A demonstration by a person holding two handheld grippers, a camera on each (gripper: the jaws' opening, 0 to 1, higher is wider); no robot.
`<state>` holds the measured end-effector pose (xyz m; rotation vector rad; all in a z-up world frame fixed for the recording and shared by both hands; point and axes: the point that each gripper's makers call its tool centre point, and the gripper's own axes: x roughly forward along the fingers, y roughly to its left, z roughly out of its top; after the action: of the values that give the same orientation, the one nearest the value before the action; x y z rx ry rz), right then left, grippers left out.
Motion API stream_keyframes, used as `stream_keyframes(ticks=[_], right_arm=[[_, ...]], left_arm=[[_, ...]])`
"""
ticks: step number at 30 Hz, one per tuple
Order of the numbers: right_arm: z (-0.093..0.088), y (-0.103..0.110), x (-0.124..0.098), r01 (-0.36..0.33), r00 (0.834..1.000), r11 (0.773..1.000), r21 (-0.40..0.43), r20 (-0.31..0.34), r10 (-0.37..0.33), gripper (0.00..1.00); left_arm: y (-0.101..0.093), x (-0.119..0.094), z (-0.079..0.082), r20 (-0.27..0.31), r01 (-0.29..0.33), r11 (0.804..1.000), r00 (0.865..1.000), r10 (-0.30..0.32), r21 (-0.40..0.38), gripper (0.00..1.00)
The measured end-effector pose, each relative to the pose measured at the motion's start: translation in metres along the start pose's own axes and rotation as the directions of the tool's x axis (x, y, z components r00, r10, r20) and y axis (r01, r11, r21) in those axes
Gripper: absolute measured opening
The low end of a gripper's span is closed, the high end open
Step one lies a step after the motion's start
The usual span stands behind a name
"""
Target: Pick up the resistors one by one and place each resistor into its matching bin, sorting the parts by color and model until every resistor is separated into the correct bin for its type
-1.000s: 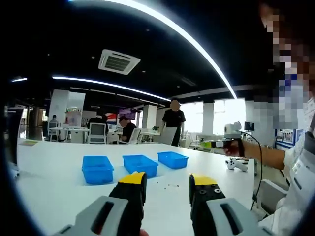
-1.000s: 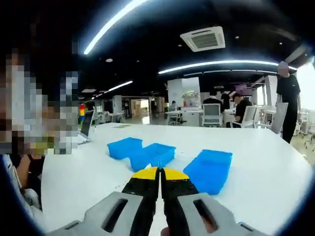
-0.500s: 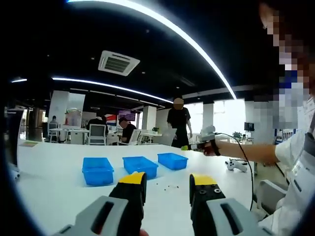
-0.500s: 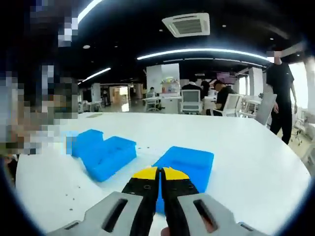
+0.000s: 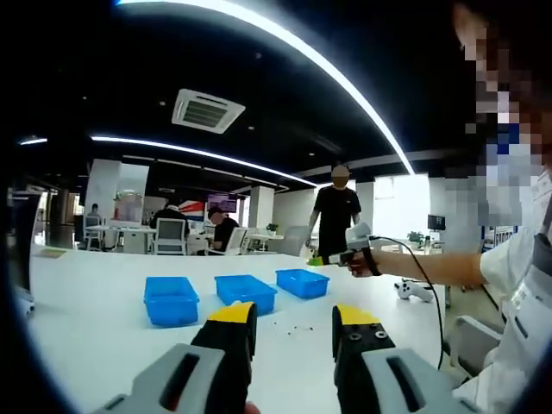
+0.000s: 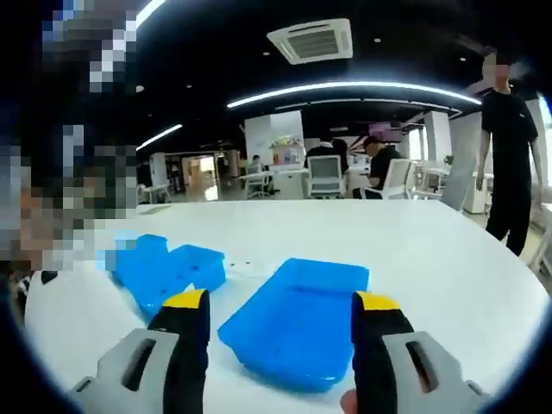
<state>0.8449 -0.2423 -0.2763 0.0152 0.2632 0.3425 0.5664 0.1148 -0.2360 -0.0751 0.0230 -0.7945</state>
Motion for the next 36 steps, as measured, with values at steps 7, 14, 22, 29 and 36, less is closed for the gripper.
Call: stream_keyframes(ticks=[7,14,22,29,36], right_arm=[[0.005,-0.002,-0.012,-0.002,1.000,1.000,-0.006,0.017,0.002,0.58],[0.010,0.025,-0.050,-0.074,0.994,0.997,-0.010,0.076,0.075,0.54],[0.008,0.066,-0.115,-0.149,0.974,0.987,-0.059,0.161,0.157,0.50],[0.007,0.082,-0.164,-0.155,0.961,0.980,-0.123,0.210,0.178,0.50],[0.010,0.089,-0.207,-0.126,0.937,0.983,-0.133,0.309,0.162,0.42]], left_arm=[[0.001,0.001,-0.001,-0.003,-0.002,1.000,1.000,0.002,-0.001,0.37],[0.002,0.000,-0.002,-0.005,-0.004,1.000,1.000,0.004,-0.002,0.37],[0.001,0.001,-0.002,-0.006,-0.002,1.000,1.000,0.002,-0.001,0.37],[0.001,0.002,-0.002,-0.006,-0.001,1.000,1.000,0.001,-0.003,0.37],[-0.001,0.002,-0.001,0.000,0.005,1.000,1.000,-0.005,-0.005,0.37]])
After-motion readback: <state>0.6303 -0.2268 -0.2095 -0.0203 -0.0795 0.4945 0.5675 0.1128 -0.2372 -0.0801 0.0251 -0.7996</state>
